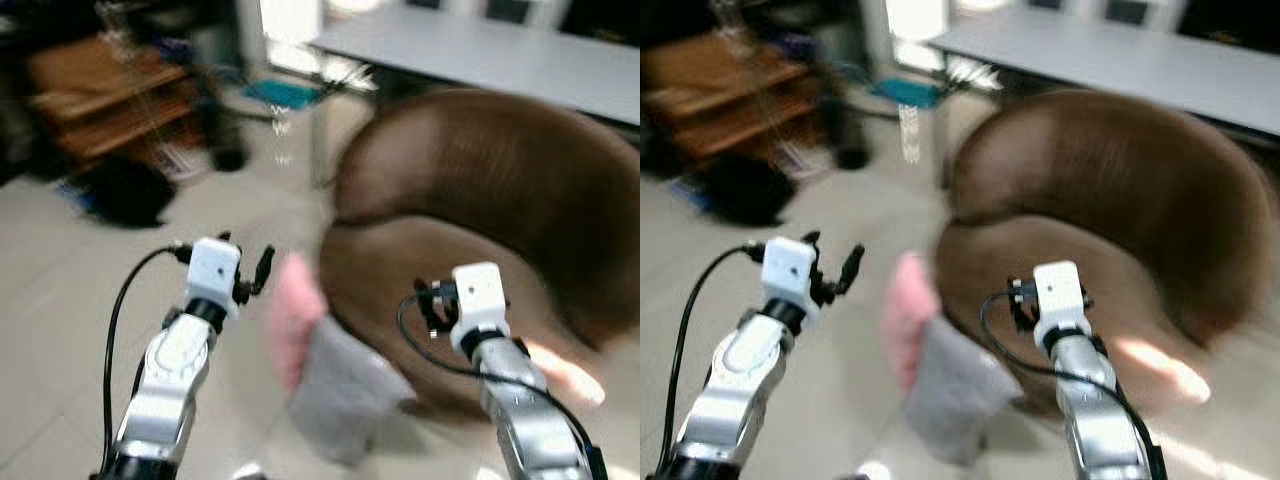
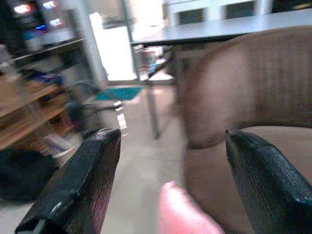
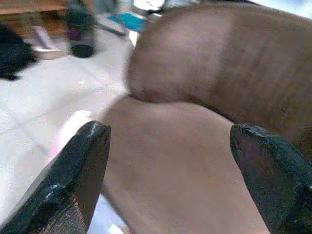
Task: Move the pillow to the sofa from floor
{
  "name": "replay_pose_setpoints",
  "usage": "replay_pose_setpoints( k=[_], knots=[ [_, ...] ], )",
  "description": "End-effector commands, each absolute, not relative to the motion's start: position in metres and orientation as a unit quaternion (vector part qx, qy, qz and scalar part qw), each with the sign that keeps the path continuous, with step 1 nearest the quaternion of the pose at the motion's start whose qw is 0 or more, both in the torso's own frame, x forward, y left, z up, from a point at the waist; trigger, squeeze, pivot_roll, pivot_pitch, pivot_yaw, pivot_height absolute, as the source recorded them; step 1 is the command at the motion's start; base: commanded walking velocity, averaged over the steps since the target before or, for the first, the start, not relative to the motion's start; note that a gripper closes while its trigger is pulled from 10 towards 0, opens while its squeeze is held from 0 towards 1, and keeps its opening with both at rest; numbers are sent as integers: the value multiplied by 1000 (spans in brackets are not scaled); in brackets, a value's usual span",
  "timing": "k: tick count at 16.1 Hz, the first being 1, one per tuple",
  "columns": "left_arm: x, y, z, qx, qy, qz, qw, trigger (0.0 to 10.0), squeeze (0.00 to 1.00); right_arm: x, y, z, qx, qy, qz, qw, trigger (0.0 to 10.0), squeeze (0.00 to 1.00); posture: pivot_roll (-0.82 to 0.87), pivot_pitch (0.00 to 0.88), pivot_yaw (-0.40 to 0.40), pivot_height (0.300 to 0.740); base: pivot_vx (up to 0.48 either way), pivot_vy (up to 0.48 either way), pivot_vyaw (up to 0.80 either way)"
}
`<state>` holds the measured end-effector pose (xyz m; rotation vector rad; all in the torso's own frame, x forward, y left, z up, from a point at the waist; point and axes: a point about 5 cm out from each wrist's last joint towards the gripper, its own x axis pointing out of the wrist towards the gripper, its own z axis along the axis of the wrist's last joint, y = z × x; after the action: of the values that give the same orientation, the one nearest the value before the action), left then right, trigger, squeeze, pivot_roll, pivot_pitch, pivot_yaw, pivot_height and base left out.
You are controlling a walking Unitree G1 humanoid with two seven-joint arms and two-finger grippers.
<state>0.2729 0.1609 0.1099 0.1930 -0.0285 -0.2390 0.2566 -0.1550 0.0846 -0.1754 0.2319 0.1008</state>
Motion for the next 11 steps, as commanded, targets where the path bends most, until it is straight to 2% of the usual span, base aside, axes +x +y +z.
replay_pose_setpoints(
  k=[1, 3, 7, 11],
  knots=[
    [273, 166, 111, 99, -14, -110, 989, 10000, 0, 258, -150, 89, -76, 106, 55, 990, 10000, 0, -10, 49, 0, 740, 345, 0, 0],
    [273, 166, 110, 100, -12, -109, 989, 10000, 0, 258, -153, 90, -76, 107, 46, 990, 10000, 0, -12, 50, 0, 740, 315, 0, 0],
    [272, 166, 108, 101, -7, -107, 989, 10000, 0, 257, -154, 88, -71, 109, 42, 991, 10000, 0, -12, 49, -1, 740, 0, 0, 0],
    [270, 164, 105, 119, -4, -130, 984, 10000, 0, 257, -153, 88, -69, 108, 46, 991, 10000, 0, -12, 40, -1, 711, 0, 0, 0]
  ],
)
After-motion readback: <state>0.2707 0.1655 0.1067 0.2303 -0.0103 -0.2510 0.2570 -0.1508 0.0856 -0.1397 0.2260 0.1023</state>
